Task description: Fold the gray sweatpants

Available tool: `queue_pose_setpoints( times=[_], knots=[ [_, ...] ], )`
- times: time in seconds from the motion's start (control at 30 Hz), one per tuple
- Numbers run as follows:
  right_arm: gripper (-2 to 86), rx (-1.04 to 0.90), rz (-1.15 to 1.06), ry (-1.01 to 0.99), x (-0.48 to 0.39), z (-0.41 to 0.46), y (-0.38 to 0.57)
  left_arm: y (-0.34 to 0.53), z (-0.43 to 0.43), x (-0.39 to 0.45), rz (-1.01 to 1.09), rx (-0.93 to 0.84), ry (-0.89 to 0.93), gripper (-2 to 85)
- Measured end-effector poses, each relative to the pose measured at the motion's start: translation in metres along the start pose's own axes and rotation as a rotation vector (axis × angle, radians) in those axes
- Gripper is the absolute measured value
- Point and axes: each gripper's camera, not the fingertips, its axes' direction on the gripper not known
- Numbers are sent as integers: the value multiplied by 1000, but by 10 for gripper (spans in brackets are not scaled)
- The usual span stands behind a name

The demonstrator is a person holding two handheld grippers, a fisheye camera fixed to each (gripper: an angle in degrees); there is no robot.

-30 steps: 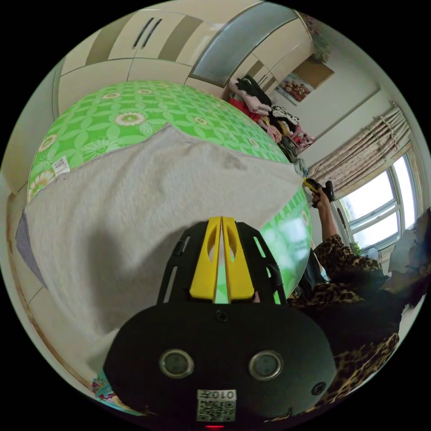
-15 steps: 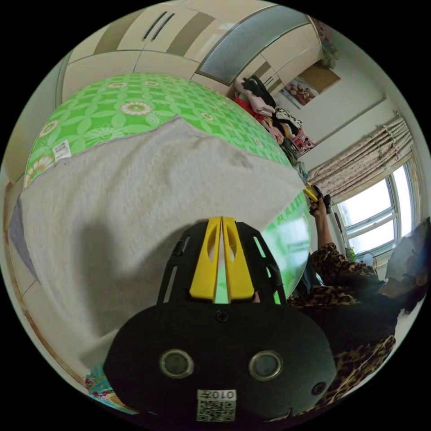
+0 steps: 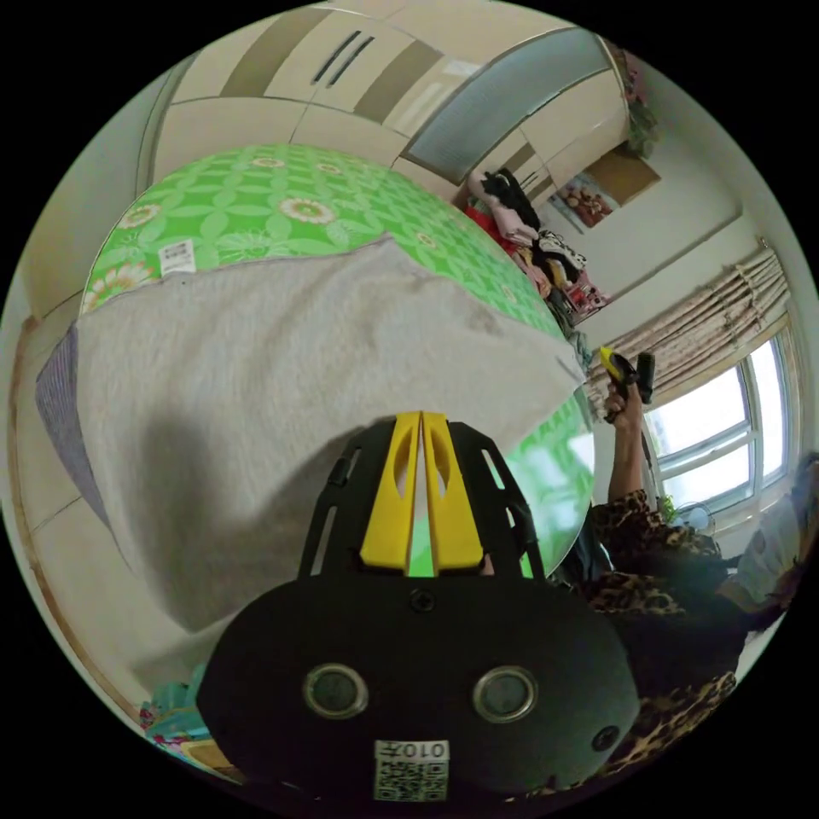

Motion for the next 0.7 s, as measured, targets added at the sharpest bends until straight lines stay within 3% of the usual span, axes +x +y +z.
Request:
queue_pose_setpoints(
  times=[0.2, 0.7],
  knots=[
    [82, -302, -216, -28, -92, 142, -98, 15, -23, -5, 68, 19, 19, -2],
    [107, -597, -120, -9, -134, 387, -267, 82, -142, -103, 47, 178, -36, -2]
  ],
)
